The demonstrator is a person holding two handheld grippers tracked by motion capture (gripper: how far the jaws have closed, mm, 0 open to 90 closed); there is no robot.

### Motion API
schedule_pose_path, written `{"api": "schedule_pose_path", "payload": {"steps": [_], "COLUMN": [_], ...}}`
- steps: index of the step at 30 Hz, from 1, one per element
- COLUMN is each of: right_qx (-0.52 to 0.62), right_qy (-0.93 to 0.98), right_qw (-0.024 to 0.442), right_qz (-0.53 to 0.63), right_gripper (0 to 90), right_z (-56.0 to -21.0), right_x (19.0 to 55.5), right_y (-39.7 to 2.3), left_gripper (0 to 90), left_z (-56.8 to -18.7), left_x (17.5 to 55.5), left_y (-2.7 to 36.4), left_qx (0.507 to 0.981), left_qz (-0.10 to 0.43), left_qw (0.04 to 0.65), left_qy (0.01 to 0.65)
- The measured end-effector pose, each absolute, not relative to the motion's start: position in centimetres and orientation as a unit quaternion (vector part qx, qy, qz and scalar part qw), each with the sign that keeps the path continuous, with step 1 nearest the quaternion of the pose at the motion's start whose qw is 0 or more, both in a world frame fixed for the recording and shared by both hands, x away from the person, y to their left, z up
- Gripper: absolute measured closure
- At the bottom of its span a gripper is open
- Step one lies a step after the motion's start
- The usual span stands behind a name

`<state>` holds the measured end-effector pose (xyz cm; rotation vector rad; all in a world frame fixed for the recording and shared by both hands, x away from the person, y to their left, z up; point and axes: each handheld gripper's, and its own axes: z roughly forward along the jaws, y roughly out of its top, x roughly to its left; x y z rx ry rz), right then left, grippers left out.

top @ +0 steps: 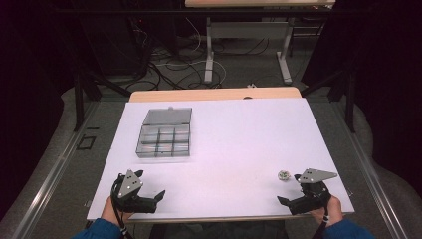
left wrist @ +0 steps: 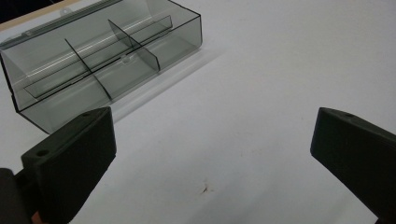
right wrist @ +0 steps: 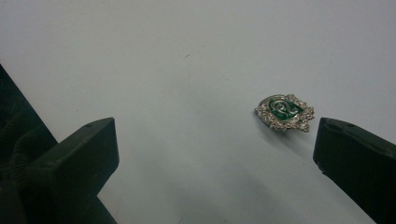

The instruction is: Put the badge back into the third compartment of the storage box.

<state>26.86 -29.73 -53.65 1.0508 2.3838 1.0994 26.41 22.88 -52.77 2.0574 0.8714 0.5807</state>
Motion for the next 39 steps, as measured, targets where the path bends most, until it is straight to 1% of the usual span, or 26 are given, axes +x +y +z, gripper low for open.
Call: {"api": "schedule_pose_path", "payload": {"steps": [4, 6, 9, 10, 16, 21, 25, 29, 31, 39], "right_qx": [0.367, 0.366, 0.366, 0.365, 0.365, 0.367, 0.366, 0.373, 0.382, 0.382], "right_qy": [0.837, 0.837, 0.837, 0.84, 0.841, 0.842, 0.838, 0.836, 0.835, 0.835], "right_qw": [0.148, 0.146, 0.15, 0.142, 0.146, 0.138, 0.148, 0.146, 0.137, 0.142], "right_qz": [0.379, 0.379, 0.379, 0.375, 0.372, 0.371, 0.377, 0.375, 0.371, 0.371], "right_gripper": [0.0, 0.1, 0.1, 0.1, 0.0, 0.1, 0.1, 0.0, 0.0, 0.0], "right_z": [-53.6, -53.6, -53.7, -53.7, -53.6, -53.6, -53.7, -53.8, -53.7, -53.7], "right_x": [26.8, 26.8, 26.9, 26.9, 27.0, 27.2, 27.5, 27.9, 28.1, 28.8], "right_y": [-29.8, -29.9, -29.8, -29.8, -29.7, -29.5, -29.6, -29.5, -29.5, -29.3], "left_gripper": [0.2, 0.3, 0.5, 0.5, 0.4, 0.3, 0.3, 0.2, 0.2, 0.2], "left_z": [-52.7, -52.6, -52.5, -52.6, -52.7, -52.6, -52.7, -52.6, -52.6, -52.7], "left_x": [26.4, 26.3, 26.4, 26.4, 26.4, 26.4, 26.4, 26.5, 26.5, 26.3], "left_y": [22.9, 22.9, 22.9, 22.8, 22.8, 22.7, 22.7, 22.7, 22.7, 22.8], "left_qx": [0.816, 0.814, 0.813, 0.812, 0.817, 0.817, 0.819, 0.82, 0.821, 0.822], "left_qz": [0.23, 0.242, 0.239, 0.243, 0.238, 0.238, 0.236, 0.23, 0.23, 0.228], "left_qw": [0.402, 0.403, 0.405, 0.405, 0.401, 0.403, 0.402, 0.405, 0.404, 0.403], "left_qy": [0.344, 0.342, 0.344, 0.345, 0.34, 0.335, 0.335, 0.333, 0.332, 0.331]}}
